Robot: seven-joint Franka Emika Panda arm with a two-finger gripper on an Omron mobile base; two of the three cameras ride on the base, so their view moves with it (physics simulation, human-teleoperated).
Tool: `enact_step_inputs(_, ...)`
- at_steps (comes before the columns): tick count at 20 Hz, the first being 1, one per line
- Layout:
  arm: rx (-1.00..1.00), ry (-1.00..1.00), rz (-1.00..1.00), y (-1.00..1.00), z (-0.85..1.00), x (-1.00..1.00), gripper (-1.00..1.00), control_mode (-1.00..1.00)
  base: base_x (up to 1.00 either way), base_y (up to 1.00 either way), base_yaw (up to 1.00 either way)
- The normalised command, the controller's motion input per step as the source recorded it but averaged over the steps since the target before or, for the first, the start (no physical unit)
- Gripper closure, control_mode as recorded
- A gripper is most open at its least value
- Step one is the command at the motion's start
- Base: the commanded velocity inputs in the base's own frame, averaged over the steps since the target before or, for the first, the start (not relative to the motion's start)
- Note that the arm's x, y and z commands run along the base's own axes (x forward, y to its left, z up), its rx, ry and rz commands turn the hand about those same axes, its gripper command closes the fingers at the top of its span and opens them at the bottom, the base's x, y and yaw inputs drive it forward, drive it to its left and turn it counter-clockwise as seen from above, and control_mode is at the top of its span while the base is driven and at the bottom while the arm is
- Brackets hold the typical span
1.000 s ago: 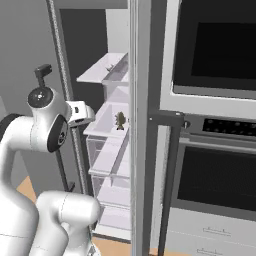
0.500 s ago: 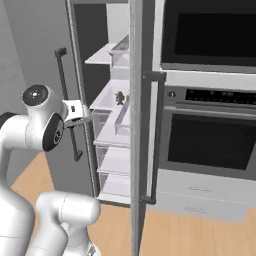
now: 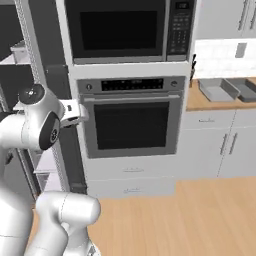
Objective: Place one bell pepper and one fish in each tupperware on the nearby counter, to pack two identical lunches.
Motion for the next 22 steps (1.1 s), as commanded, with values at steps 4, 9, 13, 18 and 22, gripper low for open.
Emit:
enact_step_inputs(4,0.0,0.0,0.0,0.0,0.0,0.0,1.0,1.0,0.0,-0.97,-0.49)
enact_step_inputs(9,0.0,0.0,0.0,0.0,0.0,0.0,1.0,1.0,0.23,-0.91,-0.39)
enact_step_inputs(13,0.0,0.0,0.0,0.0,0.0,0.0,1.0,1.0,0.8,-0.72,-0.11)
enact_step_inputs(18,0.0,0.0,0.0,0.0,0.0,0.0,1.0,1.0,1.0,-0.48,0.13)
enact_step_inputs(22,0.0,0.0,0.0,0.0,0.0,0.0,1.0,1.0,1.0,-0.36,0.27)
